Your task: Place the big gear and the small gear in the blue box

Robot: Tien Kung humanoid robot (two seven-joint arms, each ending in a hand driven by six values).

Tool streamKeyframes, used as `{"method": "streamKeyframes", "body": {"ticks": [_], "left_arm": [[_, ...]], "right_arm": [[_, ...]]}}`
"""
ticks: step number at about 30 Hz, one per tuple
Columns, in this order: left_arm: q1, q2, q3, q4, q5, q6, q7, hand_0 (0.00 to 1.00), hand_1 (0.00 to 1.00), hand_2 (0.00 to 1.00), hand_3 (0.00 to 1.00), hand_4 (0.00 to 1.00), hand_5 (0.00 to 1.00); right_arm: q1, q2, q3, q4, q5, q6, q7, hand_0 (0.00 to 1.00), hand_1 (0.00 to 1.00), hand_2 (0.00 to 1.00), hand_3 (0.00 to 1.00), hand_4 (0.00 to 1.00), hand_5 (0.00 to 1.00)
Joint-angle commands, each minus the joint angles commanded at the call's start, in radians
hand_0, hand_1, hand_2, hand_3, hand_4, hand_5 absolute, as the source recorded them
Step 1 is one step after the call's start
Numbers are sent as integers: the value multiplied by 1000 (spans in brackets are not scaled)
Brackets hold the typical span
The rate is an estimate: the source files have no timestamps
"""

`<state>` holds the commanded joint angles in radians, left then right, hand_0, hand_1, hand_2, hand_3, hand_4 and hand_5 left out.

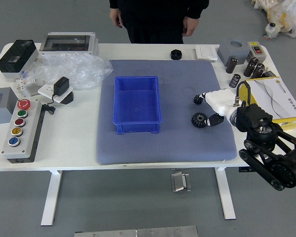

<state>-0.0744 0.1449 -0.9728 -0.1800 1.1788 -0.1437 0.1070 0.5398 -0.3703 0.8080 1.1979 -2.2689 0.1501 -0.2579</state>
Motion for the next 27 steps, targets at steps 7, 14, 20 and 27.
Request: {"method": "streamKeyframes", "body": {"ticks": [7, 14, 20, 27], "left_arm": [[-1, 0, -2, 0, 2, -1, 0, 851, 820, 799, 823, 680, 302], [0, 1, -8, 0, 4, -1, 2, 851, 821, 799, 823, 681, 302], [-1, 5, -14, 0, 8, -2, 2, 851, 821, 799, 823, 680, 302], [2, 8, -11, 0, 6, -2, 3, 851, 820, 799, 823, 680, 302]], "right_arm": [[4, 1, -15, 5, 5, 24, -1, 744, 662, 762, 844, 835, 199], [31, -17, -19, 22, 43, 51, -4, 745, 664, 764, 848, 837, 203], [64, -48, -12, 55, 80, 93, -14, 746, 665, 762, 847, 840, 208], [62, -55, -9, 101, 109, 132, -32, 745, 665, 761, 847, 843, 217]]}}
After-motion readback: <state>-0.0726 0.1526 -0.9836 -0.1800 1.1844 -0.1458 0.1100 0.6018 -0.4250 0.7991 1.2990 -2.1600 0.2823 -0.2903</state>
